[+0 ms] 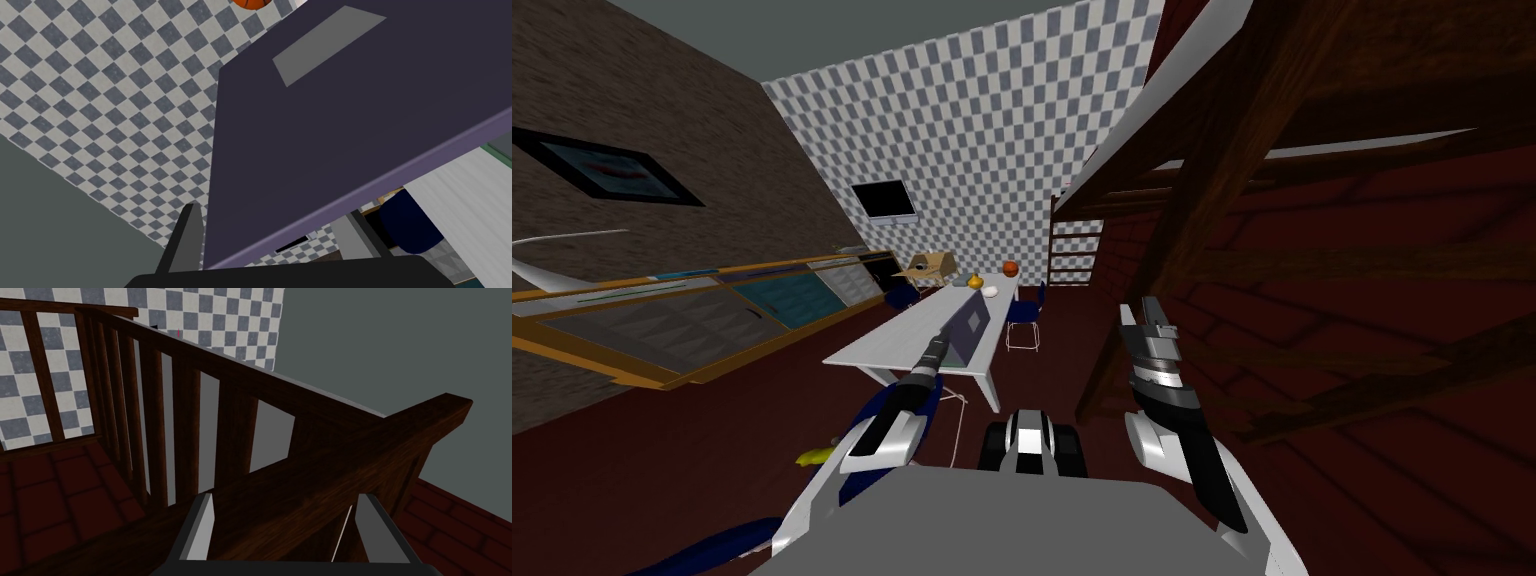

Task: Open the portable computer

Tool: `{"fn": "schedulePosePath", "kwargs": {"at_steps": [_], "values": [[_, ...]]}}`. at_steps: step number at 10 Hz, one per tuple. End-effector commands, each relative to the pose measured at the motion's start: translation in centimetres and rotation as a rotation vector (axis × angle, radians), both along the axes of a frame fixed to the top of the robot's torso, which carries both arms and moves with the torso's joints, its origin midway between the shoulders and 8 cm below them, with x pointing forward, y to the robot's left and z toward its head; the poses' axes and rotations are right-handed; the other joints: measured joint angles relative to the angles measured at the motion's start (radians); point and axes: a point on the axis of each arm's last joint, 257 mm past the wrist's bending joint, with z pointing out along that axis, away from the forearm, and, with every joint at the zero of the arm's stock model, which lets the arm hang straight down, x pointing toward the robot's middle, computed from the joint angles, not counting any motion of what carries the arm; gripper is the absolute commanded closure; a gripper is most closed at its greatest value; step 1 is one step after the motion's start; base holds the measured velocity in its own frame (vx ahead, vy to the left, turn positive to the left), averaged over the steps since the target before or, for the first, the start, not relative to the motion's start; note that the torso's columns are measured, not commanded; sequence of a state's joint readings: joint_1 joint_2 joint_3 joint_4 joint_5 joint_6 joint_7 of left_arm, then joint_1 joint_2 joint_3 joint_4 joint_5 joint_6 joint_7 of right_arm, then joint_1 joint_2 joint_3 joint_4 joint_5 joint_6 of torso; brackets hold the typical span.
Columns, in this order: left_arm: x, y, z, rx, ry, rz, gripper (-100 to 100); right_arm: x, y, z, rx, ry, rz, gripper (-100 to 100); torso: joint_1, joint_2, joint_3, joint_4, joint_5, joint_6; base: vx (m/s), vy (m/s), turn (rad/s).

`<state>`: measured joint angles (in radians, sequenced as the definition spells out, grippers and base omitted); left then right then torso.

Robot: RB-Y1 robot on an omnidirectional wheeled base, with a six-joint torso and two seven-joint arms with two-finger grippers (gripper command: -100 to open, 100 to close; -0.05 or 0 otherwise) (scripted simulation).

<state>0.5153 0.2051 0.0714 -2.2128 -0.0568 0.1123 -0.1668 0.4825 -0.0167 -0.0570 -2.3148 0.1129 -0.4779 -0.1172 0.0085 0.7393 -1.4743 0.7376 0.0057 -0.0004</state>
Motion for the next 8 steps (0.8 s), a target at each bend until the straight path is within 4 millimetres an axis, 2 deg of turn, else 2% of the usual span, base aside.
{"fn": "schedulePosePath", "kwargs": {"at_steps": [1,5,6,8], "values": [[-0.1,-0.7,-0.4,-0.122,0.008,-0.002,100,0.0,0.0,0.0,0.000,0.000,0.000,0,0.000,-0.001,-0.001,-0.002,0.000,-0.001,-0.002,0.122,-0.004],[-0.2,-2.1,-0.7,-0.318,0.014,-0.010,100,0.0,0.0,0.0,0.000,0.000,0.000,0,-0.004,-0.004,-0.003,-0.002,-0.003,0.000,0.007,0.130,0.017],[-0.2,-2.0,-0.4,-0.286,0.005,-0.012,100,0.0,0.0,0.0,0.000,0.000,0.000,0,-0.007,-0.003,-0.003,-0.002,-0.004,0.000,0.001,0.054,0.000],[0.4,-2.7,-2.1,-0.417,0.019,-0.011,100,0.0,0.0,0.0,0.000,0.000,0.000,0,-0.010,0.000,-0.001,0.001,-0.006,0.001,-0.017,0.112,0.011]]}}
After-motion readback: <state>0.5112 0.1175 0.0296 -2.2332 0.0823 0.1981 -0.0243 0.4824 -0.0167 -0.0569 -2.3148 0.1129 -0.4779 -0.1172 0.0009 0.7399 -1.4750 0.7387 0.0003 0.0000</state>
